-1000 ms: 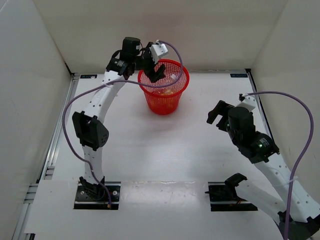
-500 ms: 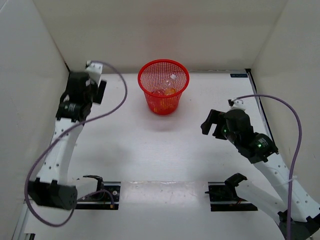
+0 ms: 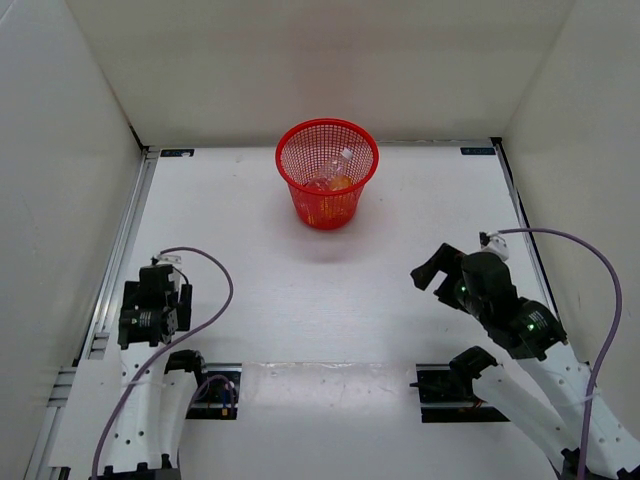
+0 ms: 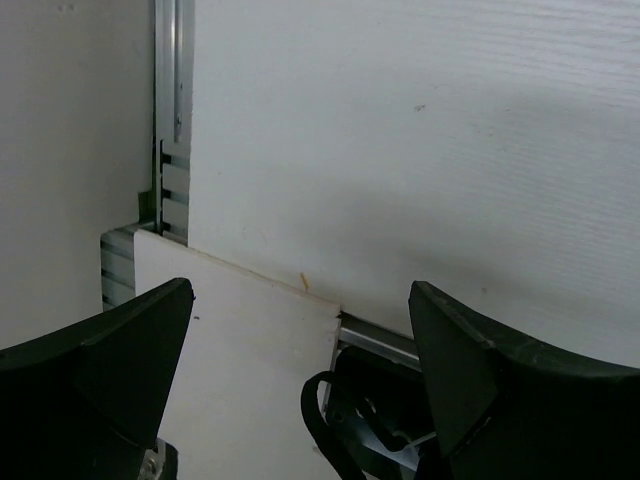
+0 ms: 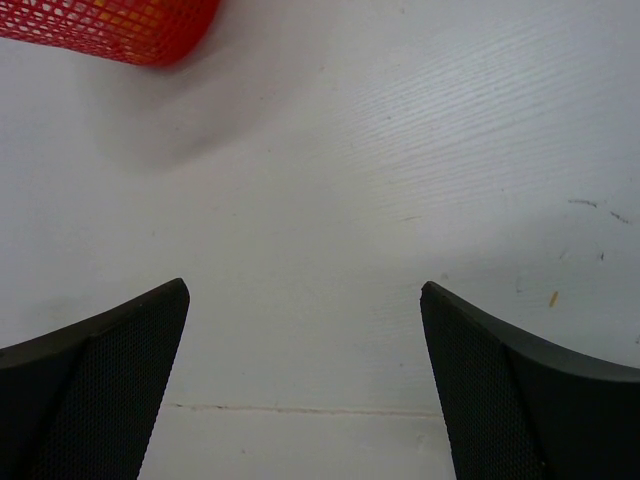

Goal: Put the plastic bottles in the bin

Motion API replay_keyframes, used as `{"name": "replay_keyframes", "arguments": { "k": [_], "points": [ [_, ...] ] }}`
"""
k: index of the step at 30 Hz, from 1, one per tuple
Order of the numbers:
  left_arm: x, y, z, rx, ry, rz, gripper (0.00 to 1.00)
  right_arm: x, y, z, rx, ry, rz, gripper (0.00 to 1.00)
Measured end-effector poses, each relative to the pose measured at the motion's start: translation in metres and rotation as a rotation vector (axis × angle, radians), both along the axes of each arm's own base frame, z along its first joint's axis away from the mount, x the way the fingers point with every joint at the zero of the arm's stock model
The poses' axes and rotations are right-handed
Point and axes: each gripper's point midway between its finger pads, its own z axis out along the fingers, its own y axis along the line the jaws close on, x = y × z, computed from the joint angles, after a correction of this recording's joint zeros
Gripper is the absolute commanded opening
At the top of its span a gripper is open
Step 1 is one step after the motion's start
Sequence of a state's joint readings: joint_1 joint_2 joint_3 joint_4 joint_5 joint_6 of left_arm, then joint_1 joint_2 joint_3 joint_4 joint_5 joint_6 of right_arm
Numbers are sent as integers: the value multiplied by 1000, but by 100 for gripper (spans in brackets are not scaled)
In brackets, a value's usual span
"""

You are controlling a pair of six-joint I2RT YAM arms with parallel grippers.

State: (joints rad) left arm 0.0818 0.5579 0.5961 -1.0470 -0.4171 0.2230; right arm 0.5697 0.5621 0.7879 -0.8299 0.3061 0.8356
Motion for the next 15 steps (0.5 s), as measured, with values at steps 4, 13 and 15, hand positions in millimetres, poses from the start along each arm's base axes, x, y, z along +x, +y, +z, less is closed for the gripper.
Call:
{"name": "replay_keyframes", "arguments": {
  "k": [4, 13, 15],
  "points": [
    [-9, 6, -3, -3, 3, 80, 100, -13, -8, -15, 25, 22, -31, 100],
    [-21, 12, -7, -17, 1, 171, 100, -28, -15, -28, 97, 19, -70, 100],
    [-21, 12, -7, -18, -3, 178, 100, -30, -15, -31, 91, 34, -72, 100]
  ]
}}
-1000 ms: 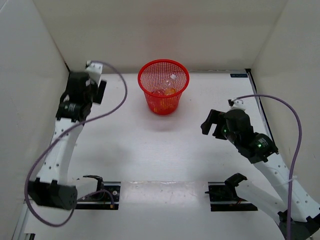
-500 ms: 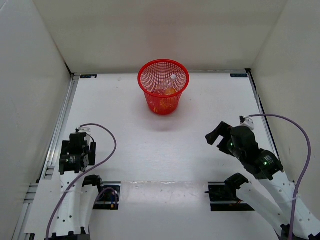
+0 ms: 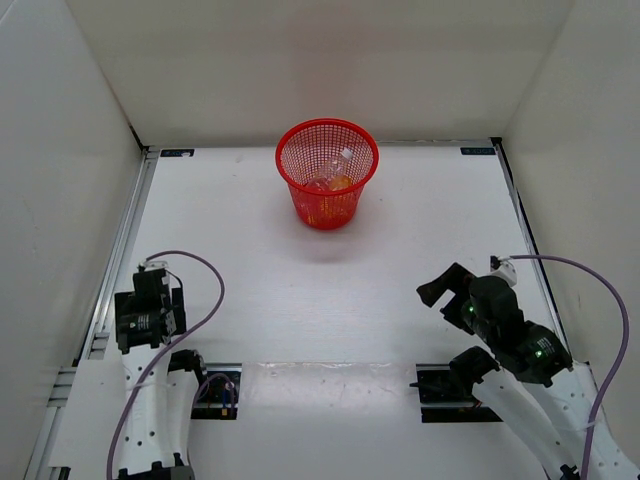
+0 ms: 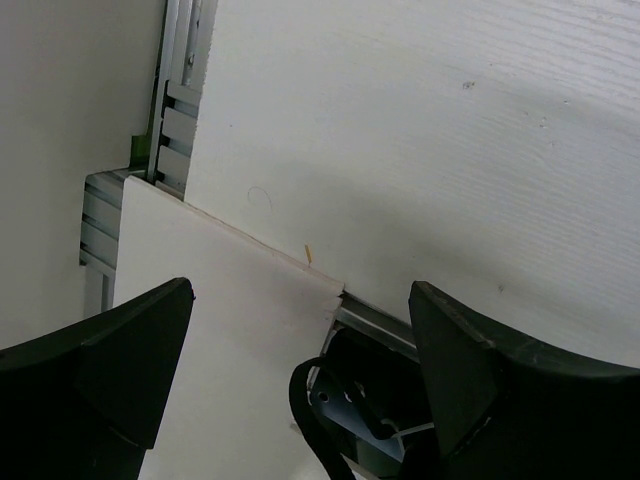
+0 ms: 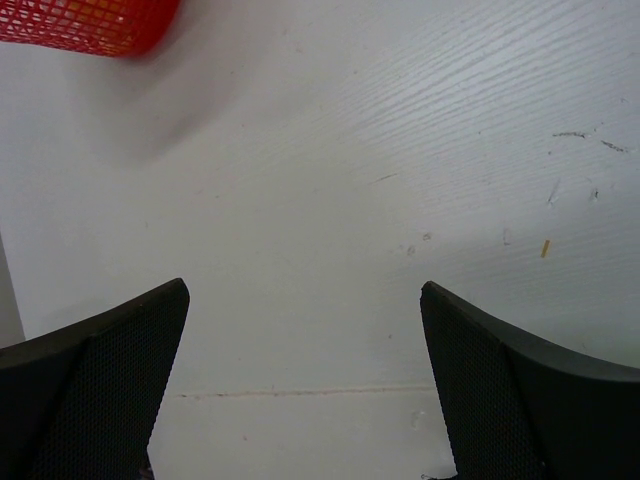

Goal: Put the plastic bottles in the bin

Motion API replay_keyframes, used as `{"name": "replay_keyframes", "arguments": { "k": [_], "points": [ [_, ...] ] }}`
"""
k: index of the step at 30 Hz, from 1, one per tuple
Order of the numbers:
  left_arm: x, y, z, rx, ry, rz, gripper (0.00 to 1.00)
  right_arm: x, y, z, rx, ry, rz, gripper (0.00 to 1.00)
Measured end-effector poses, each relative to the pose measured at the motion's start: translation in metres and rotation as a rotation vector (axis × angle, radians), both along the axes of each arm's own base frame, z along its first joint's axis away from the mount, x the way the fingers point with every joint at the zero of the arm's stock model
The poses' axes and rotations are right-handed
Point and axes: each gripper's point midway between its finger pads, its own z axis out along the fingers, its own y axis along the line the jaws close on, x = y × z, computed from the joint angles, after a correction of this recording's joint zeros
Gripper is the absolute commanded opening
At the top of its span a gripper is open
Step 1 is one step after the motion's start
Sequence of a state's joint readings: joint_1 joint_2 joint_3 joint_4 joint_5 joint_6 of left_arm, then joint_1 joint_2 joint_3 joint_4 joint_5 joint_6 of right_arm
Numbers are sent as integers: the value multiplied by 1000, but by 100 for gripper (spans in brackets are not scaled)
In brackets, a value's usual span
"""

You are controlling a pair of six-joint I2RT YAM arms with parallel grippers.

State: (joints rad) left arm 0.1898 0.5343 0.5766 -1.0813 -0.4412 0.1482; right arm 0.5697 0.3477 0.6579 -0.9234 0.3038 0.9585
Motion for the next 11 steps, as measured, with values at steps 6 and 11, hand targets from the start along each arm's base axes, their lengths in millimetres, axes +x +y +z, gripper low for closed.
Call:
{"name": "replay_keyframes", "arguments": {
  "k": [6, 11],
  "points": [
    [-4, 3, 1, 2, -14, 33, 100, -1, -1, -8, -27, 41, -1, 100],
    [-6, 5, 3, 4, -32, 52, 100, -1, -1, -10, -37, 55, 0, 100]
  ]
}}
